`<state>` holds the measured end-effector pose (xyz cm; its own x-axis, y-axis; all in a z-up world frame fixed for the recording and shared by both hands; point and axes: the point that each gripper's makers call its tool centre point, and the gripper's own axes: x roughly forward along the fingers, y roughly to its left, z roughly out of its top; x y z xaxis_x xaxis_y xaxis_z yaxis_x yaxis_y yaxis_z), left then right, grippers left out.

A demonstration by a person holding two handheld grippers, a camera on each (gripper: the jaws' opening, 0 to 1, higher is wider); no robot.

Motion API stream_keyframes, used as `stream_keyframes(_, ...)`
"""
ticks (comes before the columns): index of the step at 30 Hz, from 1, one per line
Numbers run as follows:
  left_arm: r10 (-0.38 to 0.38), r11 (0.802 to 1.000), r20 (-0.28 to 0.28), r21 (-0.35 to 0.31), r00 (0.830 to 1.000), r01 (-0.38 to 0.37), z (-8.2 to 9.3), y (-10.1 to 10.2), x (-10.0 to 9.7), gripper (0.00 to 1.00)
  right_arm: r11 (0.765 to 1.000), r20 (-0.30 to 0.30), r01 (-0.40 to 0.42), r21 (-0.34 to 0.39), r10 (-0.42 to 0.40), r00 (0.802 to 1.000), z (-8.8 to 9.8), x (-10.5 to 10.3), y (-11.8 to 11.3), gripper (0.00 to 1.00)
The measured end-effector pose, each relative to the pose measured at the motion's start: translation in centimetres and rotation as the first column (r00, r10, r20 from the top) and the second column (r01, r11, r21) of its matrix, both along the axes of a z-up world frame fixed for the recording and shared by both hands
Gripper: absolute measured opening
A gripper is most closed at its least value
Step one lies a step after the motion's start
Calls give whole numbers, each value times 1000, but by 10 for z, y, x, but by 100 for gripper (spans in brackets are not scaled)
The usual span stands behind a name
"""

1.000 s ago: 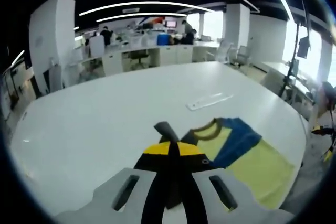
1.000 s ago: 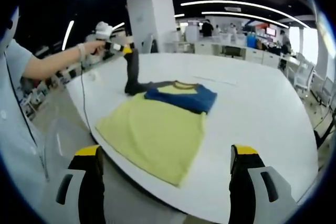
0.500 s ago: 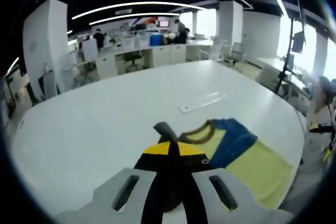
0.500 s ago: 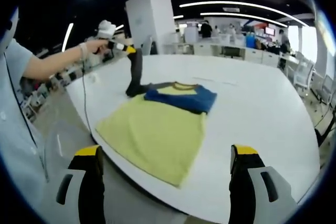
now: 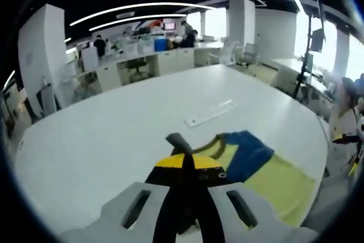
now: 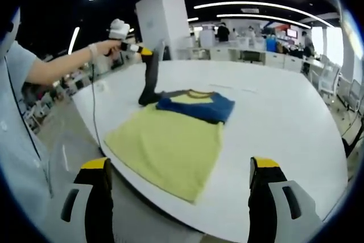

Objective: Fold the garment on the visible template until the final outline fits inside the template.

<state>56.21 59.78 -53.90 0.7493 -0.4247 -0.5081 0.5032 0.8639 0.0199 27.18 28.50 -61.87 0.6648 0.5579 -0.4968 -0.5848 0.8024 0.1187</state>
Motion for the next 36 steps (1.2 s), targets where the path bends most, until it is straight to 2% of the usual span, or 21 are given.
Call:
stream_keyframes(3, -16, 1000, 0, 14, 1000, 16, 1, -5, 2, 0, 1000, 4, 3, 2, -3, 1000, 1, 0, -1, 100)
stream_keyframes(13, -54, 999, 22, 2, 998, 54, 15, -26, 1, 0, 1000, 5, 3, 2, -3, 1000, 2, 1, -2, 100)
stream_keyframes(16, -62, 998, 20, 5, 998, 62, 15, -27, 5, 0, 1000, 5, 4, 5, -4, 1000, 1, 1, -2, 100)
stream_keyframes(36, -140, 990, 31, -8, 990, 140, 21, -80, -2, 0, 1000, -3, 16, 18, -16, 1000, -3, -2, -6, 100)
